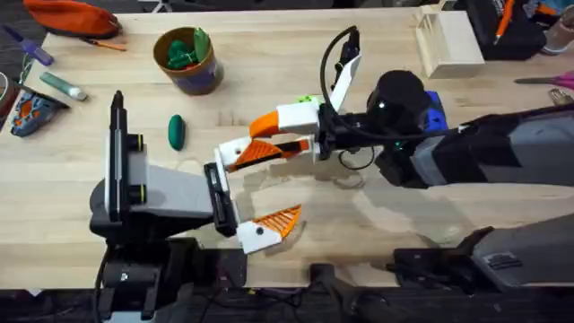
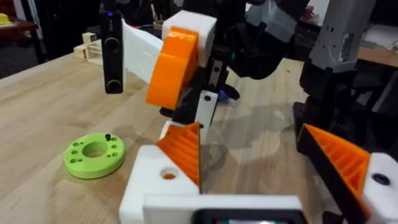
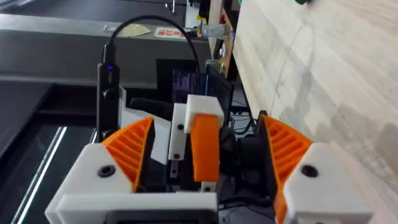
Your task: Pick up the gripper from the table and insert it into the empty holder that is missing its gripper. Then pick up a screw, insert it into the mounting hole, and use the screwdriver to tighten it. Finally, clean up the table by picking up the vegetable and placing it into the bucket.
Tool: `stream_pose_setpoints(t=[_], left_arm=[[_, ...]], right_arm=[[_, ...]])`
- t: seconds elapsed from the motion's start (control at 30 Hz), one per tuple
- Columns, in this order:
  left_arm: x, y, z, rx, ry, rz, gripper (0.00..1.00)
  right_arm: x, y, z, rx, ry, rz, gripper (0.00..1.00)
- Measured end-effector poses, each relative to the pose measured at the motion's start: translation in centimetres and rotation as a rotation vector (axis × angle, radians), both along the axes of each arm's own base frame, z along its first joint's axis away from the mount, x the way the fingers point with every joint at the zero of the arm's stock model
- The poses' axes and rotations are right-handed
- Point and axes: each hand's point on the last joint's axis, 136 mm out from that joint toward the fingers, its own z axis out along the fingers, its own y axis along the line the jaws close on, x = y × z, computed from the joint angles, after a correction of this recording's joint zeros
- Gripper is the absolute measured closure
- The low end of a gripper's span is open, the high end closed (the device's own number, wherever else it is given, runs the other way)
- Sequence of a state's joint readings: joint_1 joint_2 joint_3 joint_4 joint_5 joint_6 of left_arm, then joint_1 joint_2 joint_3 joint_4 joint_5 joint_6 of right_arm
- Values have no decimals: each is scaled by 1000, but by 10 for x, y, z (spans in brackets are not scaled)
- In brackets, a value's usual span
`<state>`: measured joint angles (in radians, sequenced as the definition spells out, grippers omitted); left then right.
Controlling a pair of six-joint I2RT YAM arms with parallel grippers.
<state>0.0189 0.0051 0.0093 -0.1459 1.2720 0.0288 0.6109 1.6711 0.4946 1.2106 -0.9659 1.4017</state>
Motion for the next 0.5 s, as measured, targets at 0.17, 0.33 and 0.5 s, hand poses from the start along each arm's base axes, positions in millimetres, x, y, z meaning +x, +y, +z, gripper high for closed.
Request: stream_pose_setpoints(t=[0.17, 0.33, 0.5], left_arm=[[0, 0, 0, 0, 0, 0, 14], [0, 0, 0, 0, 0, 0, 15], [0, 0, 0, 0, 0, 0, 16]], right_arm=[[1, -1, 0, 0, -1, -4, 116], [9, -7, -6, -20, -3, -28, 114], [20, -23, -17, -90, 14, -74, 111]])
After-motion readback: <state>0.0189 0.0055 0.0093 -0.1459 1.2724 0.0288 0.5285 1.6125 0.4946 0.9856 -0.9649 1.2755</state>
